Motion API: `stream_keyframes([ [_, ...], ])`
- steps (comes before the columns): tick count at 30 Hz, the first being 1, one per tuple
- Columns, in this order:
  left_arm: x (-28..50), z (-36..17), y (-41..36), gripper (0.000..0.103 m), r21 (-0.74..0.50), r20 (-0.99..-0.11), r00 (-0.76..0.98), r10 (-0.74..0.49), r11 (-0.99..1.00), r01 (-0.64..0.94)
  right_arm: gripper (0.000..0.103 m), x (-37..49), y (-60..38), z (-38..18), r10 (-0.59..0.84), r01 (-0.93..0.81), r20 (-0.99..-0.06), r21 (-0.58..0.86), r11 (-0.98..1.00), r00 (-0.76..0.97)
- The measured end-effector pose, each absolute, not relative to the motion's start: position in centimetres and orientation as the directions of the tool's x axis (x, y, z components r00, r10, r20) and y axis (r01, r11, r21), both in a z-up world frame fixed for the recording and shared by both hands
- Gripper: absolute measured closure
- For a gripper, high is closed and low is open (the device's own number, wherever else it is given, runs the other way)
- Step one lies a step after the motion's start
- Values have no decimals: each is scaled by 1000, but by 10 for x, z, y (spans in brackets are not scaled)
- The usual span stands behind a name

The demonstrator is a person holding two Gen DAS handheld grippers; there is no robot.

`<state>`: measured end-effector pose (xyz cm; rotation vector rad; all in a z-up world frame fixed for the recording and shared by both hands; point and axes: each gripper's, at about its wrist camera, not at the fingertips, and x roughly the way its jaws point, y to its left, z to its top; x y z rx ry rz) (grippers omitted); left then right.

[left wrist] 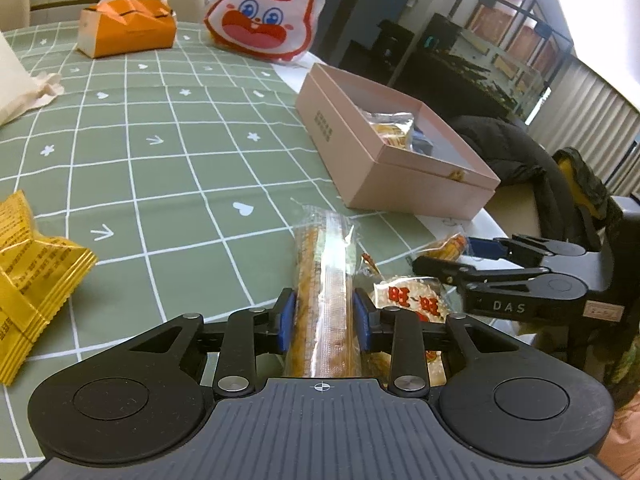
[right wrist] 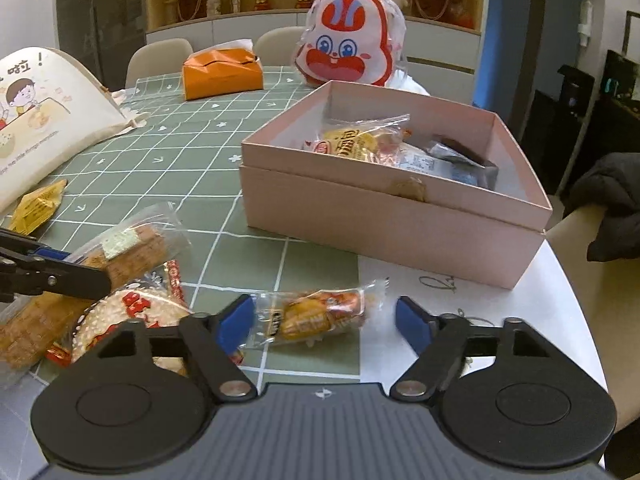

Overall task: Organize snacks
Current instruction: 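Grasp a small wrapped snack with the right tool while the left holds the wafer bar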

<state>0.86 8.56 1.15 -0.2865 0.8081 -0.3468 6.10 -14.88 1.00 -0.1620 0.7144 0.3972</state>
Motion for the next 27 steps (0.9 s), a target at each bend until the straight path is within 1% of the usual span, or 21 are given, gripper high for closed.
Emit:
stream_keyframes([
  [1, 8, 11, 84, 67, -372, -652, 641, -405, 908, 195, 41, 61, -149, 11, 304, -410, -667, -3, 912, 680],
  [3, 7, 11, 81, 67, -348, -655, 646, -392, 915, 203, 53, 57, -151, 15, 290, -400, -662, -17, 916, 691],
  [6, 4, 12, 72, 66, -286, -658, 659, -363, 931, 227, 61, 45, -154, 23, 275, -396, -647, -45, 917, 711],
  [12, -1, 12, 63, 66, -218, -663, 678, -318, 948, 232, 66, 27, -162, 33, 266, -416, -649, -86, 905, 713],
  [17, -2, 12, 61, 64, -206, -669, 680, -299, 954, 217, 67, 16, -175, 33, 290, -431, -645, -68, 900, 707],
  [20, -1, 14, 63, 65, -216, -682, 663, -308, 951, 220, 68, 8, -184, 34, 309, -432, -634, -44, 901, 709],
  [23, -4, 14, 63, 66, -207, -684, 657, -316, 948, 241, 69, 1, -194, 35, 326, -431, -621, -20, 902, 712],
  [27, -13, 16, 62, 69, -202, -674, 680, -289, 957, 206, 70, -8, -206, 38, 334, -423, -603, -7, 906, 725],
])
